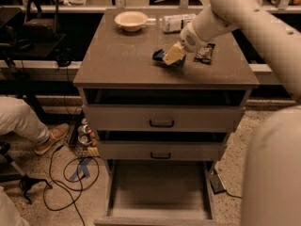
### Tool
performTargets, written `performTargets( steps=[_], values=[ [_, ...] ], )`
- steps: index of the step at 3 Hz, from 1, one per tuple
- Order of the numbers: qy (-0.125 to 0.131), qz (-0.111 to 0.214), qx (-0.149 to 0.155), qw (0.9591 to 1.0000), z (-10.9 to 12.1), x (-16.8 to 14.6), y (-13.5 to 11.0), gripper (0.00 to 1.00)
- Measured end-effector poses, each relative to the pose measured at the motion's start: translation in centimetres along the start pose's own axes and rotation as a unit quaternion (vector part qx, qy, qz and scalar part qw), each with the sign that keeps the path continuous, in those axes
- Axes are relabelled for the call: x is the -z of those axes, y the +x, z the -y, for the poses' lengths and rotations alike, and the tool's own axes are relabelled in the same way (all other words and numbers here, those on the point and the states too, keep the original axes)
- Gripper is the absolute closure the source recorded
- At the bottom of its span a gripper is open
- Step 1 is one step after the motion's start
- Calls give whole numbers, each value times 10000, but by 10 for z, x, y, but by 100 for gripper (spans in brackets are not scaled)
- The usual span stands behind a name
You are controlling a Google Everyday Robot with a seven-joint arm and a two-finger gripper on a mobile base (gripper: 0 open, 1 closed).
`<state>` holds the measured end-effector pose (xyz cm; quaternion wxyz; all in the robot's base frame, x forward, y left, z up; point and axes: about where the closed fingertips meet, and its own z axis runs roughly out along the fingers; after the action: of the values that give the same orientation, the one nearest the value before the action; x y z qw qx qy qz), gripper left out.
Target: Place rxbar blueberry into bottom drawer
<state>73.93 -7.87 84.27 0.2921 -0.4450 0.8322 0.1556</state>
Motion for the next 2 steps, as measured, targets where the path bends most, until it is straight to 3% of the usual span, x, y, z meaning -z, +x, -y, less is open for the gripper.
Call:
performTargets(
  steps=[1, 2],
  values=[
    [462, 358, -291, 9979, -13, 53, 16, 100],
    [888, 663, -531, 9924, -31, 119, 42, 100]
  ],
)
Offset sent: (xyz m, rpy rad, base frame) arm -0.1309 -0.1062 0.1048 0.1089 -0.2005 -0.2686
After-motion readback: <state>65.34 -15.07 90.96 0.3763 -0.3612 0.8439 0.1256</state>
